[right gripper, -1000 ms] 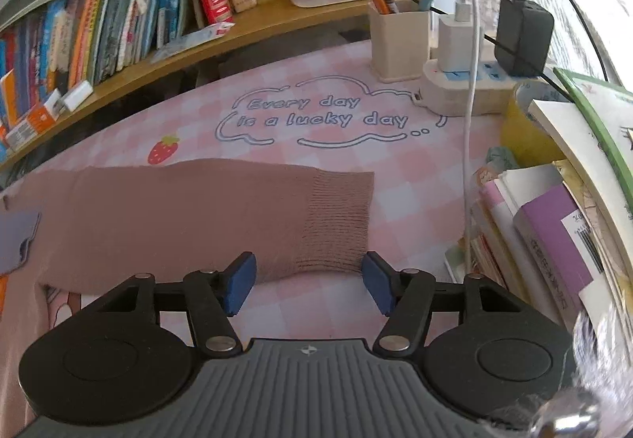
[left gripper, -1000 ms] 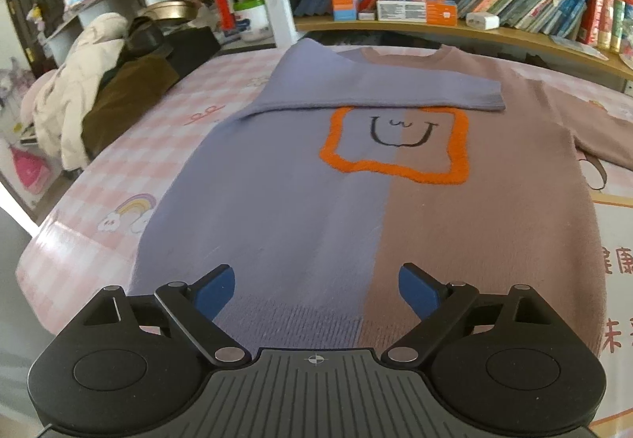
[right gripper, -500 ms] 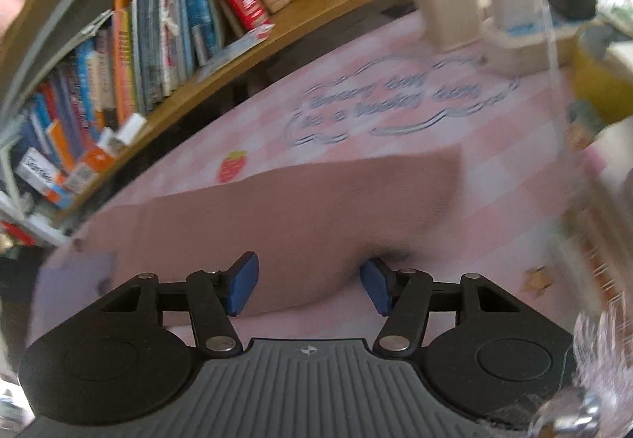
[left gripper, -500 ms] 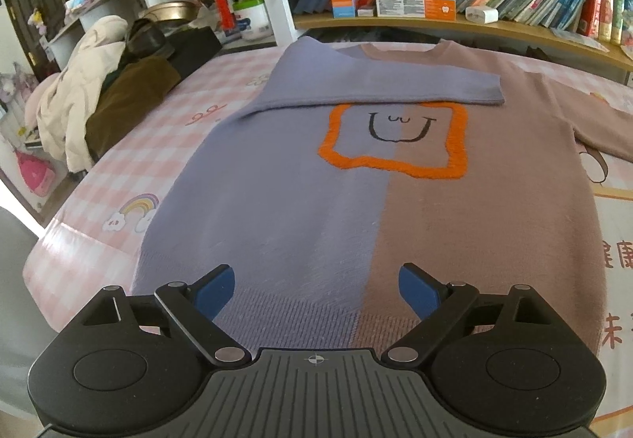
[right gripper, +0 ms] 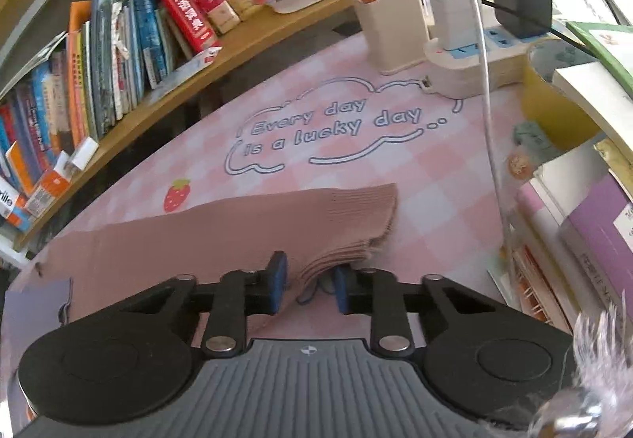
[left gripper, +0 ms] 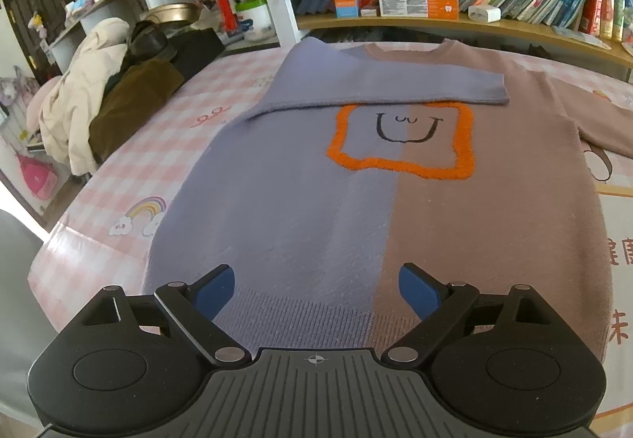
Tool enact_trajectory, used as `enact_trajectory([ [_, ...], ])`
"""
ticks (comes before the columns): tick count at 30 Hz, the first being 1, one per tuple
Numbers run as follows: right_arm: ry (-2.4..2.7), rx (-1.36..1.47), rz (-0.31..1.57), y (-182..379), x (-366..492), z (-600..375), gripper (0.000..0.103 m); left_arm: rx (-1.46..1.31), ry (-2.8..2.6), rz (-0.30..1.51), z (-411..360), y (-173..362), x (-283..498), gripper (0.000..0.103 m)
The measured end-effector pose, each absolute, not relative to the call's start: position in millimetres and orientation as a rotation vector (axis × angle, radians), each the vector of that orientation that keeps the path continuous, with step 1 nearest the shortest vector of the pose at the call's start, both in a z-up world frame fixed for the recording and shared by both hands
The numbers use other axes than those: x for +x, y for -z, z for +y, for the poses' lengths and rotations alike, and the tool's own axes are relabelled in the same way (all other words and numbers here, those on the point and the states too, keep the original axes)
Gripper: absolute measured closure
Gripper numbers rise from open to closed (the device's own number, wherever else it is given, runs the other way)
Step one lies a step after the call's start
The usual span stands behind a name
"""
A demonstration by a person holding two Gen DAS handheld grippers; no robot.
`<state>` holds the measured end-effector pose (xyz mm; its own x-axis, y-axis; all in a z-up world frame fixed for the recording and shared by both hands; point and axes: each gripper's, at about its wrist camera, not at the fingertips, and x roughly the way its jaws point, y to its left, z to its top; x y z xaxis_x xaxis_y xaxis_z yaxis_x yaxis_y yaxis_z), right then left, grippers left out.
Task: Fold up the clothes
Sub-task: 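Grasp the pink sleeve cuff with the right tool and lift it, then lay the pink sleeve across the sweater chest with the right tool, then release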
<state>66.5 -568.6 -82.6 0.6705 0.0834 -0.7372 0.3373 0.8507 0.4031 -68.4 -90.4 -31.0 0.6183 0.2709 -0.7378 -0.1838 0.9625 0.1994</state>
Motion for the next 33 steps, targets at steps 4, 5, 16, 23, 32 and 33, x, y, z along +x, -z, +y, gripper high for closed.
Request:
enact_trajectory([
  [4, 0.132, 0.522, 0.807, 71.1, 65.5, -561.2, 0.098, 0.106, -0.244, 0.863, -87.5, 32.9, -68.3, 0.010],
  [5, 0.123, 0.505, 0.792, 64.5, 65.5, -557.4, 0.098, 0.104, -0.239, 0.862, -86.6, 33.4, -68.3, 0.010],
  [16, -0.029, 0.427, 0.636, -10.6, 85.0, -469.3, 0.098, 0.080, -0.188, 0.778, -44.9, 29.9, -69.2, 0.010],
  [23, -0.111, 0.403, 0.582, -40.3, 105.7, -371.2, 0.098, 0.048, -0.149, 0.679, 12.8, 15.5, -74.3, 0.010],
  [32, -0.187, 0.345, 0.543, -59.5, 138.4, -232.5, 0.098, 0.033, -0.106, 0.640, 83.9, 12.1, -74.1, 0.010],
  [33, -0.190, 0.337, 0.540, -59.9, 141.2, -220.6, 0.098, 0.032, -0.101, 0.638, 90.6, 12.1, -73.4, 0.010],
])
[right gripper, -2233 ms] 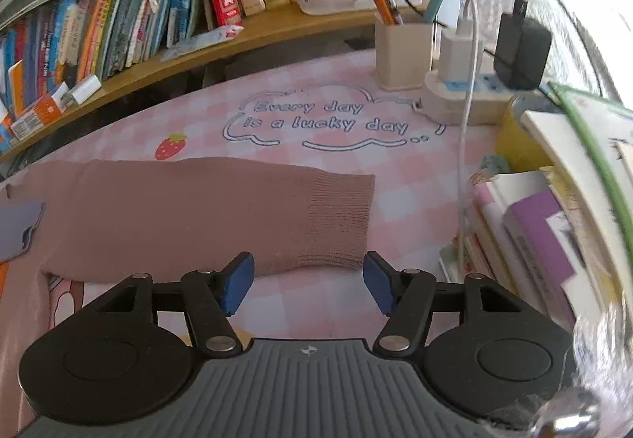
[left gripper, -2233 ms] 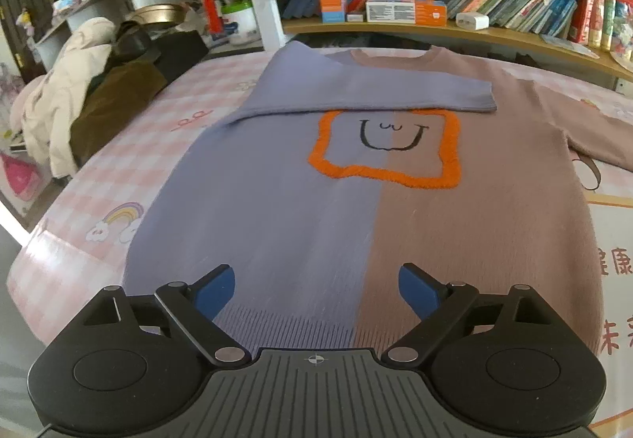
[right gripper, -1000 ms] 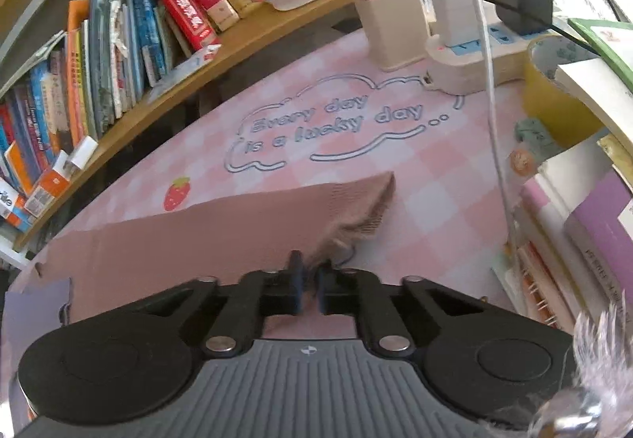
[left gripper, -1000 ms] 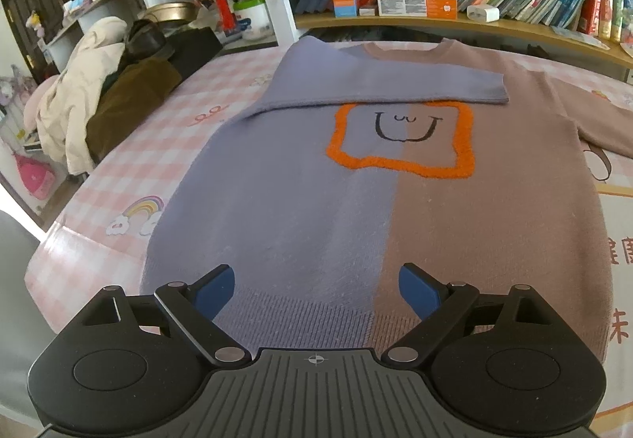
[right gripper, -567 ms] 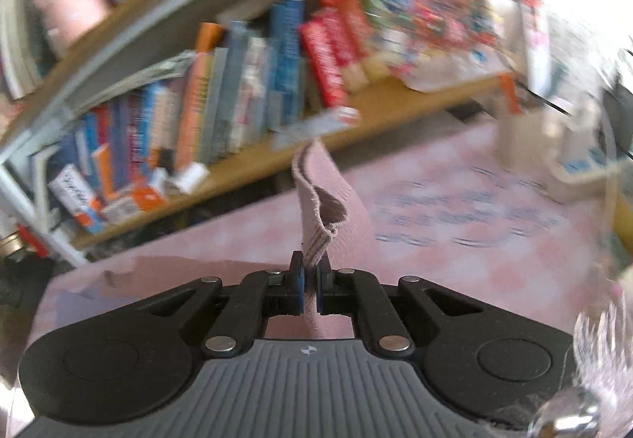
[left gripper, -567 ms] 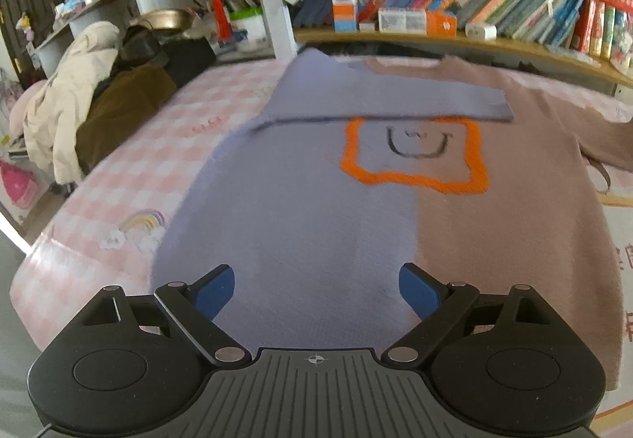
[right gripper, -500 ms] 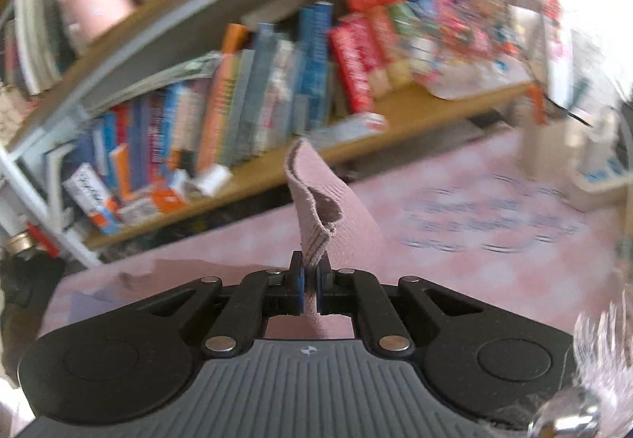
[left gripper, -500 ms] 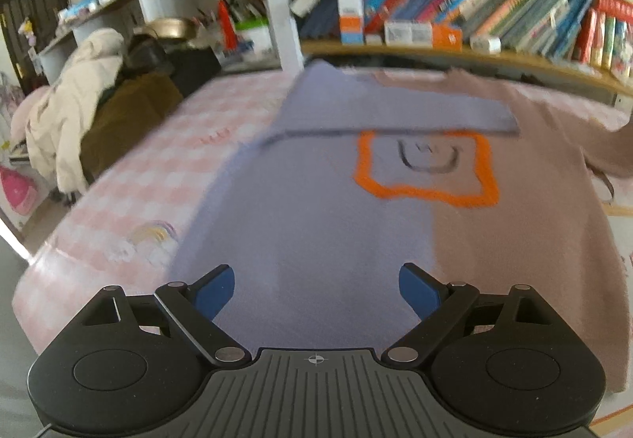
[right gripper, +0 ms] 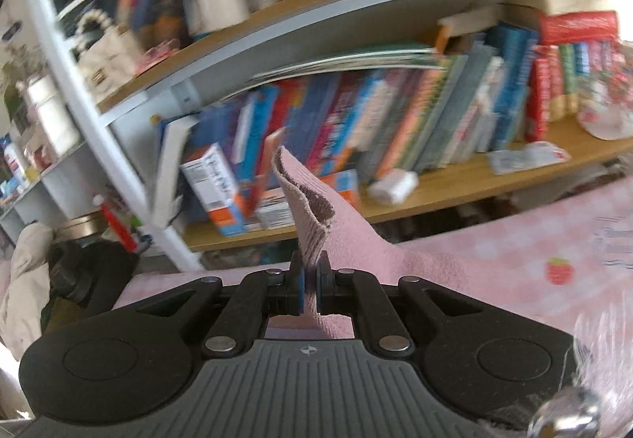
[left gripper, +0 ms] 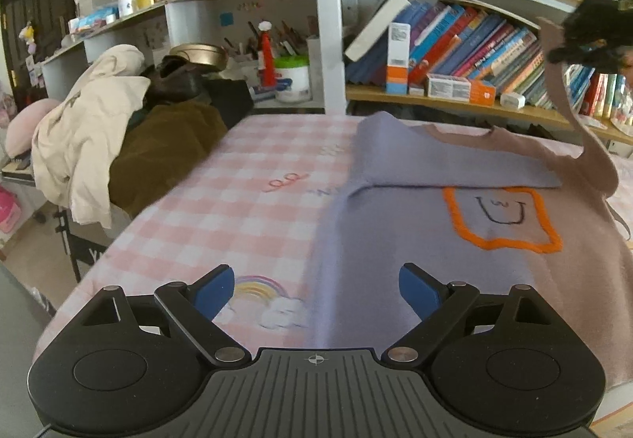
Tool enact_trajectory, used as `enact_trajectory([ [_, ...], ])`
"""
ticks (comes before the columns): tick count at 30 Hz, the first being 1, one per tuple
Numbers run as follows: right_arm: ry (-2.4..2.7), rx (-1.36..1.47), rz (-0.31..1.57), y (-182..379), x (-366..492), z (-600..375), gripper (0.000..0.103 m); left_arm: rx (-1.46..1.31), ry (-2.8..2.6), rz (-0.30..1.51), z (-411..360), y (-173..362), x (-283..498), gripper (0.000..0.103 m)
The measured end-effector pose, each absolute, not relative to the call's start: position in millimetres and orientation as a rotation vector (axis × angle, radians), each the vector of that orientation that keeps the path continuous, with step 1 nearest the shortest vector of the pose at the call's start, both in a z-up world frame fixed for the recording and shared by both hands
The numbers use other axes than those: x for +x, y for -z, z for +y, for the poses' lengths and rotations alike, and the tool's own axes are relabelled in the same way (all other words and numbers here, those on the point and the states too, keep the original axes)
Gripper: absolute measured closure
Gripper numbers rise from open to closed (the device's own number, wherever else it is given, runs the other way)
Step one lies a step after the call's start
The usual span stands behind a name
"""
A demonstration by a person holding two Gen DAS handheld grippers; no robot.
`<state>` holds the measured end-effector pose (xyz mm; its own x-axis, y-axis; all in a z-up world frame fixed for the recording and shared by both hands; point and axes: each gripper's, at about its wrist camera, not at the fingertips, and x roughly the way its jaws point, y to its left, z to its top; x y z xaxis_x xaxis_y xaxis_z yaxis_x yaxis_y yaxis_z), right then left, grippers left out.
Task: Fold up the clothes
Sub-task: 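Lay the pink sleeve across the sweater chest with the right tool, then release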
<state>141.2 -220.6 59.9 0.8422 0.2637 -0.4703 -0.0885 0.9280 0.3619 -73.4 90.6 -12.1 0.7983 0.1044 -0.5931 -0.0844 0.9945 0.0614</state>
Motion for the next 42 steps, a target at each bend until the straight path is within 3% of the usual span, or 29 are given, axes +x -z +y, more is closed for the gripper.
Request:
enact_trajectory([
  [11, -0.176, 0.254, 0.572, -35.9, 166.6, -126.6, 0.098, 0.068, -0.051, 0.651, 133.7, 17.0, -60.7, 0.010],
  [29, -0.233, 0.207, 0.800, 23.4, 191.3, -74.5, 0.097, 0.044, -0.098, 0.686, 158.1, 23.4, -56.6, 0.010],
  [31, -0.246, 0.219, 0.838, 32.4, 192.8, -73.5, 0.091, 0.044, -0.100, 0.687, 157.7, 23.4, -57.4, 0.010],
  [33, -0.281, 0.236, 0.875, 38.1, 193.0, -72.1, 0.076, 0.042, -0.103, 0.687, 157.6, 23.1, -57.7, 0.010],
  [42, -0.403, 0.198, 0.838, 12.1, 159.4, -77.5, 0.061, 0.034, -0.077, 0.667, 150.4, 19.9, -54.0, 0.010],
])
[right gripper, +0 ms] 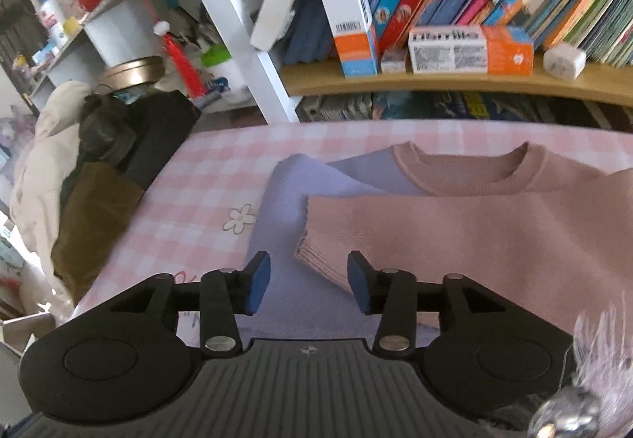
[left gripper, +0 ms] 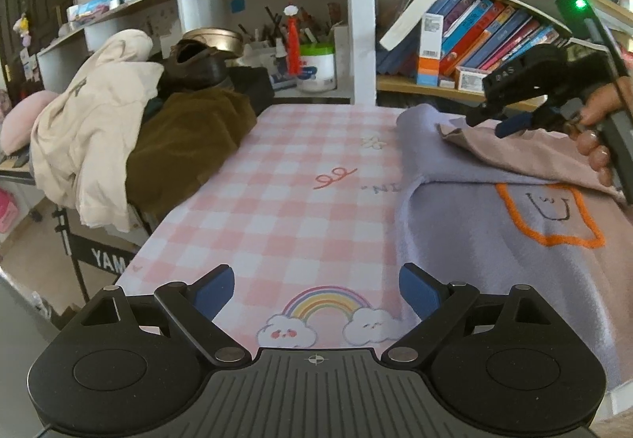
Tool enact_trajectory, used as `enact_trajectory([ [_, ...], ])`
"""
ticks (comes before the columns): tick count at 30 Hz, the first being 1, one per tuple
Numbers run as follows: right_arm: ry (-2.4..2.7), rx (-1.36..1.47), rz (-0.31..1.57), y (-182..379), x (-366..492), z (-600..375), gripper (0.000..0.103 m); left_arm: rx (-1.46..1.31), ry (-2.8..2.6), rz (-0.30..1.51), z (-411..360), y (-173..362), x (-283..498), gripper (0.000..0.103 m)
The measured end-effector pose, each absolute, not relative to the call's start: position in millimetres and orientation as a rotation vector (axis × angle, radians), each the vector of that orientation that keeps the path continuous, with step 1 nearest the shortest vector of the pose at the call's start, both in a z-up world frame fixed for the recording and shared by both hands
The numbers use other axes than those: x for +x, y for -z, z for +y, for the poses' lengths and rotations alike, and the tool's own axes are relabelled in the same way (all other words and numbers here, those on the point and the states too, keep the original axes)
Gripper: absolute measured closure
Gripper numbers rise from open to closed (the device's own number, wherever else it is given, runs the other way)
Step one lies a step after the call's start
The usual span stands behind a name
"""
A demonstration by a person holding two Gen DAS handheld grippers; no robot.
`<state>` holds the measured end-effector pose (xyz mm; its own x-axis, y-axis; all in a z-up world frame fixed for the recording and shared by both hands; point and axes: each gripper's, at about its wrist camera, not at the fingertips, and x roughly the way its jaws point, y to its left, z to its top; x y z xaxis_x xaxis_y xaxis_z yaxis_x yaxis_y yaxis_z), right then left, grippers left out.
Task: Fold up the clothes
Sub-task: 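Lay the pink sleeve across the sweater chest with the right tool, then release, then grasp the lavender hem with the left tool while the right tool grasps the pink hem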
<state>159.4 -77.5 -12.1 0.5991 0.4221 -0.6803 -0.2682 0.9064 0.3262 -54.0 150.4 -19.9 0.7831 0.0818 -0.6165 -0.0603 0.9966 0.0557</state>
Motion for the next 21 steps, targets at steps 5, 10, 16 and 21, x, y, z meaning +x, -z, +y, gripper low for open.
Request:
enact_trajectory([
  [5, -0.360, 0.149, 0.815, 1.0, 114.9, -112.7, 0.049, 0.010, -0.055, 0.683, 151.0, 20.8, -48.6, 0.010],
  [10, -0.287, 0.078, 0.814, 4.8, 50.4, -159.1, 0.046, -0.046, -0.023, 0.700, 155.7, 25.7, -45.8, 0.010],
  [16, -0.102, 0.101, 0.841, 19.7, -21.8, -217.1, 0.046, -0.046, -0.013, 0.704, 154.9, 26.4, -40.2, 0.010],
  [21, 0.013, 0.184, 0.852, 34.4, -63.3, -246.5, 0.046, -0.021, 0.017, 0.750, 149.5, 31.2, -35.3, 0.010],
])
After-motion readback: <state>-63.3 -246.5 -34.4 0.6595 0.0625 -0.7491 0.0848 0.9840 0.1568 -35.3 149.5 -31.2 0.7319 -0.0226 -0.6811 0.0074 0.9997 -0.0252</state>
